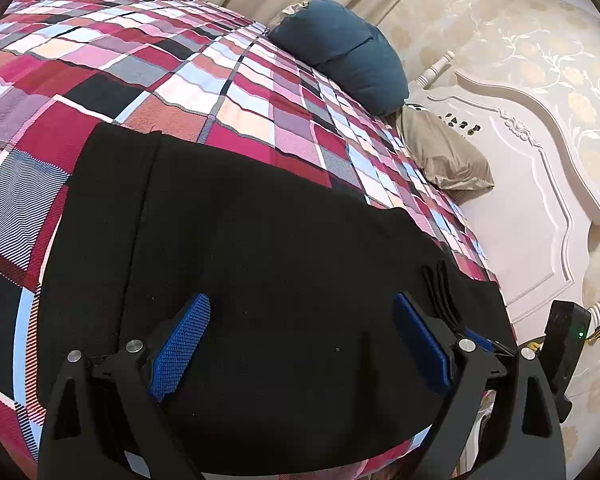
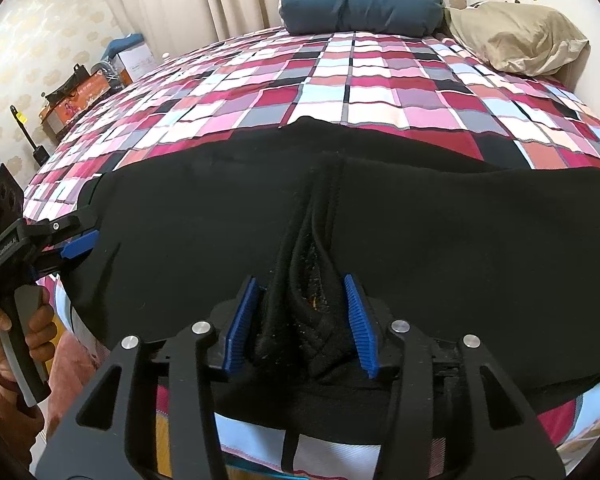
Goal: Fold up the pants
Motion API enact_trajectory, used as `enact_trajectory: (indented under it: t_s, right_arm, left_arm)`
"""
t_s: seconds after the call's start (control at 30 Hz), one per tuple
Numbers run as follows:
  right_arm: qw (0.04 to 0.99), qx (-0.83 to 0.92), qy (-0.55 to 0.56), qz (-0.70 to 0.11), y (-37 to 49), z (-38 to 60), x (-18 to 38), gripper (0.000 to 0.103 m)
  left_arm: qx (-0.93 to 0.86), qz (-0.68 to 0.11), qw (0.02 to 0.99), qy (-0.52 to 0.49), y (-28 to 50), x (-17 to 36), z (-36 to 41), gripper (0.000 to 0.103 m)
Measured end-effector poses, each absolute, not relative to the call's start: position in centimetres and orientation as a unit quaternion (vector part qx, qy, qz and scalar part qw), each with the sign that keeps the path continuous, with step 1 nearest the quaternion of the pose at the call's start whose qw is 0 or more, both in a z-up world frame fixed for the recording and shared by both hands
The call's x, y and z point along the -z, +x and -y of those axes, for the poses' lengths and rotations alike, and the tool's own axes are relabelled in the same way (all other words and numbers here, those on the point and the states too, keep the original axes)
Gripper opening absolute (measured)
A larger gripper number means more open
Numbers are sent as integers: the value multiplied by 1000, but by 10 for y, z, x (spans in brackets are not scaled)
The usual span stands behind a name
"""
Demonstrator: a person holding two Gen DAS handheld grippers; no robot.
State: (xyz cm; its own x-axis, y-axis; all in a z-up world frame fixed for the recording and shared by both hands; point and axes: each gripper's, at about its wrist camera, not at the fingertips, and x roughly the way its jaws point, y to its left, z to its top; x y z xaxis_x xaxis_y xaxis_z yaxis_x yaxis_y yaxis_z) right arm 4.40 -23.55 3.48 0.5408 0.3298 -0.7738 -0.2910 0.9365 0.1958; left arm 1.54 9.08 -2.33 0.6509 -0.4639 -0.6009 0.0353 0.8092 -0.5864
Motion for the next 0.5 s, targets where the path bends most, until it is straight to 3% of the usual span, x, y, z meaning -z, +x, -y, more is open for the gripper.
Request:
enact_trajectory:
  t_s: [0.5]
  right_arm:
    - [877,-183,8,-445,40,230,-34,53]
  left_arm:
    - [144,-393,867,-272,16,24,-91,91]
